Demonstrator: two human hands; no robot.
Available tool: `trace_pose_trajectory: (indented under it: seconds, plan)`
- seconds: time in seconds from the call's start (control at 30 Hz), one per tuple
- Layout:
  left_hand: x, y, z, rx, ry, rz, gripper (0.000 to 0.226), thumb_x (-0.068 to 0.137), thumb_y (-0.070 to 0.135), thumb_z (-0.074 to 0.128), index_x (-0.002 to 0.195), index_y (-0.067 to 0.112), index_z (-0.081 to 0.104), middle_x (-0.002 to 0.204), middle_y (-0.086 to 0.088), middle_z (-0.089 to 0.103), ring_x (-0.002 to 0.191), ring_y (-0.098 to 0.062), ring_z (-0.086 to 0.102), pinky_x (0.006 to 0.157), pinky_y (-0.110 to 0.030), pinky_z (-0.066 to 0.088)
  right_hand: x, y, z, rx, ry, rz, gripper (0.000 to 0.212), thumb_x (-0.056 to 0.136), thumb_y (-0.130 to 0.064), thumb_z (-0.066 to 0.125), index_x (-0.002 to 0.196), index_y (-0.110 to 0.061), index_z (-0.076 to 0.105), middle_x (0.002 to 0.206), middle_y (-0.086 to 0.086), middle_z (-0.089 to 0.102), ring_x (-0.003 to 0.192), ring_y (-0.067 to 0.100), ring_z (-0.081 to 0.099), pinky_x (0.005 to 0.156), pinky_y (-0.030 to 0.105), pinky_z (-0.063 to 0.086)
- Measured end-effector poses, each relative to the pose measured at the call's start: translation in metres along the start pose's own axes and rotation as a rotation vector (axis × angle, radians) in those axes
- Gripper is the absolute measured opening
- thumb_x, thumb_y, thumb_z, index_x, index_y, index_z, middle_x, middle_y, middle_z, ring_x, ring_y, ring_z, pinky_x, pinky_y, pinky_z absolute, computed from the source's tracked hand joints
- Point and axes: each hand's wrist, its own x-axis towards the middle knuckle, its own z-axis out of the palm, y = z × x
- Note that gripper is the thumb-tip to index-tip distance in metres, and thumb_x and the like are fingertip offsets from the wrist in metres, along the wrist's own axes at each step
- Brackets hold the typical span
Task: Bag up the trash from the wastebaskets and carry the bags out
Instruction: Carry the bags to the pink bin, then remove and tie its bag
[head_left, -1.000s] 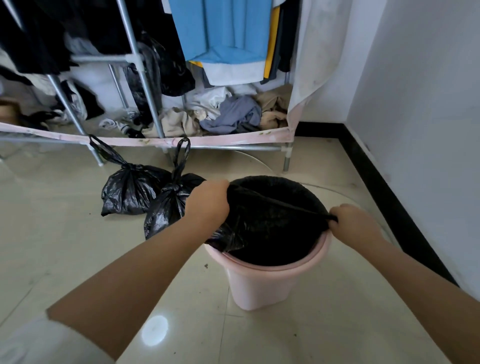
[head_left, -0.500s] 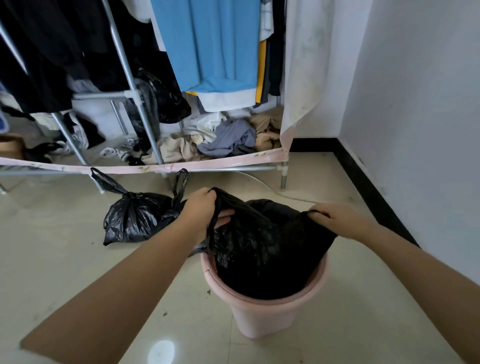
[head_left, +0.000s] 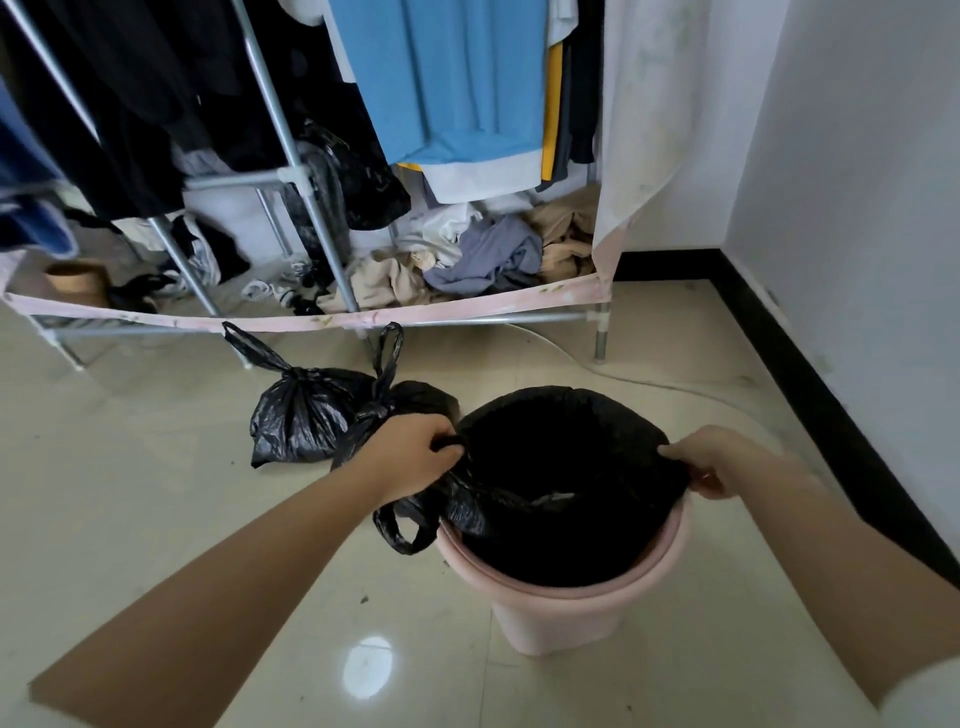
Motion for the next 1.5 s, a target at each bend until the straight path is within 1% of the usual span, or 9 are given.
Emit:
trace_pose_trajectory:
  seconds: [0.17,0.3,0.5,0.6,0.7,1.0,1.17,1.3,1.5]
  plan:
    - [0.011,0.009,0.005,0.086,0.046,0.018,0.025,0.093,0.022,0.045,0.106,0.006,0.059,0.102,-0.013,0.065,0.094,-0.028,0.058,0.075,-0.033,0.044,0.013,-0.004,-0.005,0.216,0.075,-0.062,0.019,0.088,0.001,0.053,0.07,0.001,0.046,0.061,0.01,0.04,0.051,0.018,0.035,0.048,0.026,0.03]
    - [0.016,0.019,0.007,-0.066,0.074,-0.019,0.028,0.098,0.026,0.035,0.095,0.004,0.052,0.079,-0.006,0.055,0.08,-0.025,0.051,0.067,-0.028,0.035,0.015,-0.034,0.003,0.508,0.094,-0.281,0.029,0.093,-0.005,0.043,0.12,0.004,0.047,0.114,0.023,0.056,0.095,0.037,0.056,0.083,0.044,0.049]
    - [0.007,0.005,-0.01,-0.385,-0.005,-0.14,0.038,0.098,0.023,0.038,0.061,0.015,0.038,0.058,-0.004,0.042,0.052,-0.015,0.042,0.05,-0.025,0.028,-0.002,-0.078,0.008,0.445,0.148,-0.516,0.008,0.089,-0.001,0.046,0.083,-0.006,0.048,0.104,0.027,0.056,0.093,0.033,0.052,0.08,0.044,0.044]
    - [0.006,-0.004,-0.037,-0.739,0.226,-0.302,0.033,0.099,0.018,0.036,0.066,0.013,0.043,0.054,-0.006,0.042,0.031,-0.011,0.045,0.036,-0.02,0.034,-0.037,-0.114,0.012,0.256,0.225,-0.747,0.004,0.088,-0.005,0.048,0.086,-0.008,0.05,0.089,0.015,0.054,0.085,0.026,0.049,0.068,0.029,0.038]
    - [0.0,-0.006,-0.072,-0.794,0.545,-0.318,0.026,0.099,0.021,0.032,0.081,0.01,0.047,0.077,-0.012,0.055,0.062,-0.022,0.064,0.062,-0.034,0.054,-0.093,-0.164,0.031,0.181,0.24,-0.983,0.017,0.09,-0.009,0.049,0.105,-0.001,0.053,0.103,0.017,0.057,0.098,0.029,0.053,0.074,0.024,0.034]
    - [-0.077,-0.051,-0.203,-0.469,1.107,-0.202,0.042,0.098,0.019,0.032,0.058,0.021,0.022,0.056,0.0,0.034,0.051,-0.013,0.033,0.054,-0.031,0.01,-0.276,-0.264,0.081,0.087,0.133,-1.458,0.011,0.091,-0.01,0.045,0.089,-0.021,0.045,0.085,-0.003,0.048,0.083,0.016,0.042,0.051,0.02,0.031]
    - [-0.124,-0.105,-0.205,-0.279,0.904,-0.195,0.038,0.098,0.019,0.033,0.06,0.018,0.029,0.063,-0.009,0.046,0.072,-0.031,0.048,0.063,-0.035,0.031,-0.306,-0.238,0.145,0.033,0.108,-1.438,0.019,0.089,-0.002,0.045,0.086,-0.021,0.043,0.092,0.006,0.055,0.078,0.018,0.047,0.049,0.001,0.035]
    - [-0.139,-0.157,-0.158,-0.17,0.628,-0.182,0.026,0.098,0.018,0.035,0.099,-0.001,0.054,0.1,-0.028,0.062,0.094,-0.038,0.058,0.072,-0.037,0.041,-0.277,-0.179,0.224,-0.079,0.122,-1.248,0.019,0.089,0.001,0.043,0.104,-0.003,0.053,0.115,0.02,0.059,0.105,0.032,0.055,0.085,0.029,0.046]
    - [-0.17,-0.253,-0.06,-0.098,0.334,-0.291,0.03,0.099,0.02,0.031,0.102,-0.001,0.054,0.104,-0.024,0.063,0.096,-0.036,0.058,0.07,-0.031,0.039,-0.241,-0.073,0.338,-0.463,-0.001,-1.055,0.025,0.088,0.003,0.041,0.111,-0.001,0.052,0.115,0.021,0.059,0.103,0.034,0.055,0.077,0.033,0.041]
